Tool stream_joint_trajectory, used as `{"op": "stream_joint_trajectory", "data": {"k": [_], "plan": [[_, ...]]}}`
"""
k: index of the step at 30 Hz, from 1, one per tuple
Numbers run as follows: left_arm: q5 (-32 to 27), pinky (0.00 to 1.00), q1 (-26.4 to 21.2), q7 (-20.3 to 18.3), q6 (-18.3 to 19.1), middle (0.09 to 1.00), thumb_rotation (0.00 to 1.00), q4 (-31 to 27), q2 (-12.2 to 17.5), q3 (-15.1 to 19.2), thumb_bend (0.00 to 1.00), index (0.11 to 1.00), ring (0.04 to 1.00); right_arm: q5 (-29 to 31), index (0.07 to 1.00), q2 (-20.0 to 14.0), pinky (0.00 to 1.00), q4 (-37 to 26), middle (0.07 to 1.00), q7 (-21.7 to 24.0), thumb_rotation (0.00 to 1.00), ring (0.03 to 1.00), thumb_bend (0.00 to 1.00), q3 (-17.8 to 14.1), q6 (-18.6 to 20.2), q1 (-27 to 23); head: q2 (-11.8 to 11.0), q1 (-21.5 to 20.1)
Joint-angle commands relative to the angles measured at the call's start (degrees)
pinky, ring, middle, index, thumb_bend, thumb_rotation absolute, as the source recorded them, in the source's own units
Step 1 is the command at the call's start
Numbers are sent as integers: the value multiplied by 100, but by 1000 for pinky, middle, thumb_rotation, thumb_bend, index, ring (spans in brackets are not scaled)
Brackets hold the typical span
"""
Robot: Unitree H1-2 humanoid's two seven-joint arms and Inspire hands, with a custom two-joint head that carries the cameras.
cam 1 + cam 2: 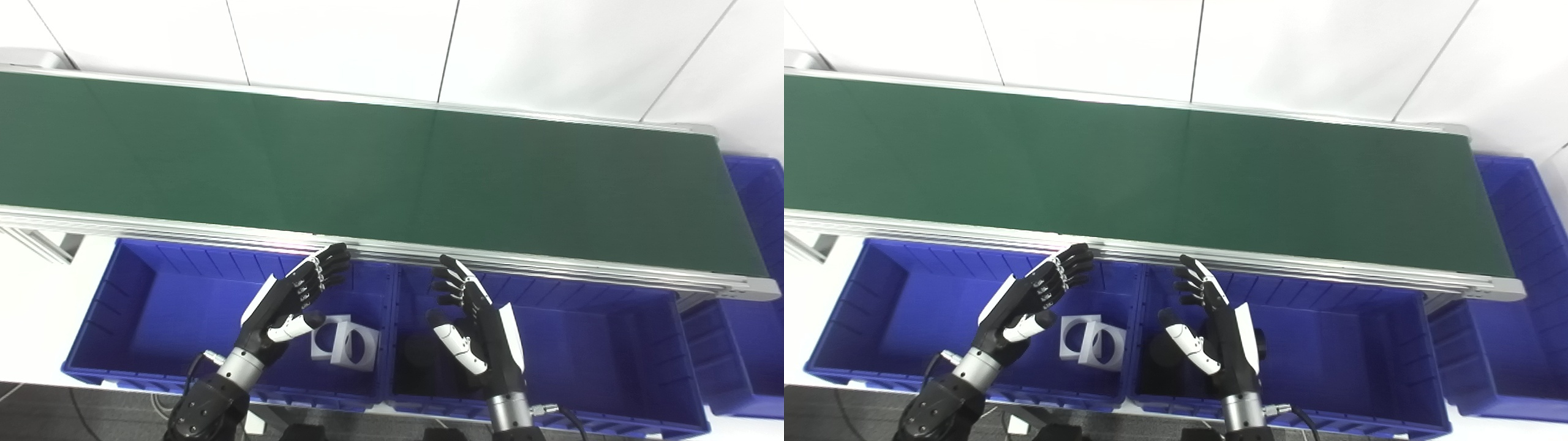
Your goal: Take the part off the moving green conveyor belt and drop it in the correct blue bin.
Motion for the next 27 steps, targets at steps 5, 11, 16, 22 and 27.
{"op": "stream_joint_trajectory", "data": {"k": [5, 11, 16, 22, 27], "plan": [[-39, 832, -156, -43, -301, 866, 618, 87, 25, 200, 1000, 887, 860, 3, 863, 84, 695, 116, 823, -141, 727, 776, 618, 101, -321, -163, -159, -544], [-126, 857, -243, -204, -304, 882, 623, 225, -8, 351, 1000, 905, 882, -96, 863, 76, 692, 315, 816, -285, 708, 771, 609, 182, -322, -290, -166, -536], [-73, 849, -245, -262, -304, 877, 619, 228, -104, 425, 1000, 897, 880, -79, 868, -10, 692, 311, 819, -361, 731, 771, 605, 225, -322, -301, -123, -291], [67, 822, -177, -213, -304, 857, 624, 163, -158, 475, 1000, 882, 858, 103, 867, -68, 702, 266, 823, -350, 734, 780, 606, 245, -322, -268, -75, -107], [62, 821, -121, -224, -304, 856, 616, 78, -212, 493, 1000, 880, 855, 98, 866, -129, 696, 153, 819, -355, 726, 771, 578, 240, -322, -221, 26, 40]]}}
